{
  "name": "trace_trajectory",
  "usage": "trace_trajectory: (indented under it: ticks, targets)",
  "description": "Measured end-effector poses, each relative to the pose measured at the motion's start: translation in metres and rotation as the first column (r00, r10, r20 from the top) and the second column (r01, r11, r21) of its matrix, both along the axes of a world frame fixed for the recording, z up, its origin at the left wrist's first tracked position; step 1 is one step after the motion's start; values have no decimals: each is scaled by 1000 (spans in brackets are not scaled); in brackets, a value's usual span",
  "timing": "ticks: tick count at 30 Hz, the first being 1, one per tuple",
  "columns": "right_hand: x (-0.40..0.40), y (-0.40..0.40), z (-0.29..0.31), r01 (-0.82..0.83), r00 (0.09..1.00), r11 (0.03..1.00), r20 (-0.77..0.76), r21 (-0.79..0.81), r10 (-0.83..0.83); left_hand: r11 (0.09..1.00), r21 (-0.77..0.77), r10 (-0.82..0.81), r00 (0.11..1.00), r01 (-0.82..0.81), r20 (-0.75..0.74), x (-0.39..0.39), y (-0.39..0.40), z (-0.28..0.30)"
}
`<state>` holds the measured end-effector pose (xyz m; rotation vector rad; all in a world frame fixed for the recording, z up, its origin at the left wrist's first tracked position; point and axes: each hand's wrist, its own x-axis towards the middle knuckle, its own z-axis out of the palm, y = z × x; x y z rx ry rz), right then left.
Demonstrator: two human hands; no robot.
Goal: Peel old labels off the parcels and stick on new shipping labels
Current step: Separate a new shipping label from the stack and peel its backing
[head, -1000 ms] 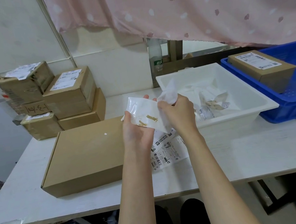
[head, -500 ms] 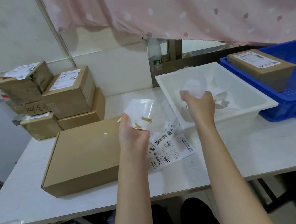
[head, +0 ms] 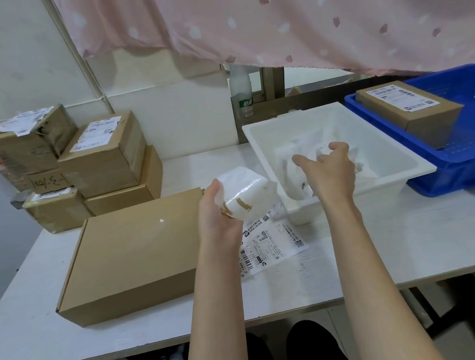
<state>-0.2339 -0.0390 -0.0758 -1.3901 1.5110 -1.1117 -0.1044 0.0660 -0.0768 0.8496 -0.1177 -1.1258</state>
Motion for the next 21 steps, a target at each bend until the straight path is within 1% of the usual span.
trace_trajectory:
  ticks: [2, 4, 6, 8, 10, 11, 12, 13, 14, 15, 16, 17, 18, 19, 21]
  targets:
    - [2, 0, -2, 11, 999, 999, -50, -44, -13, 1000, 11, -30, 993, 29, 113, -1, -1, -3]
    - [4, 2, -3, 68, 989, 986, -120, -155, -87, 999, 23, -29, 982, 25, 187, -1, -1, -5]
    - [8, 7, -2, 84, 983, 966, -140, -244, -120, 999, 28, -25, 975, 20, 219, 1, -2, -7]
    - [12, 12, -1, 36, 988, 960, -134, -279, -76, 999, 28, -30, 971, 24, 236, 1, -3, -7]
    - [14, 15, -1, -10, 984, 958, -174, -286, -41, 999, 29, -25, 969, 18, 246, 2, -3, -6]
    - [13, 17, 0, -47, 983, 957, -186, -285, -7, 1000, 19, -14, 972, 10, 233, 2, -3, -6]
    - [12, 18, 2, -110, 985, 953, -160, -281, 67, 1000, 15, 9, 977, -12, 214, 5, -4, -7]
    - [11, 22, 5, -206, 978, 940, -95, -272, 186, 999, 30, 33, 978, -40, 205, 7, -3, -7]
    - [10, 26, 8, -323, 944, 910, -21, -260, 329, 999, 21, 36, 980, -41, 194, 9, -4, -7]
    - [9, 31, 11, -442, 887, 864, 23, -243, 460, 1000, -3, 26, 981, -26, 191, 9, -2, -4]
    - [8, 35, 13, -541, 829, 811, 25, -222, 559, 1000, -21, 18, 982, -14, 186, 10, -2, -3]
    - [9, 38, 14, -608, 785, 769, -2, -198, 620, 1000, -14, 20, 984, -18, 176, 9, 0, 2]
    - [10, 38, 14, -642, 762, 746, -38, -179, 647, 999, 15, 27, 986, -30, 165, 12, 1, 2]
    - [11, 38, 14, -652, 756, 738, -66, -173, 652, 1000, 23, 17, 988, -21, 155, 14, 3, 5]
    - [14, 37, 14, -645, 761, 743, -69, -180, 645, 1000, 10, -12, 991, 11, 136, 22, 7, 5]
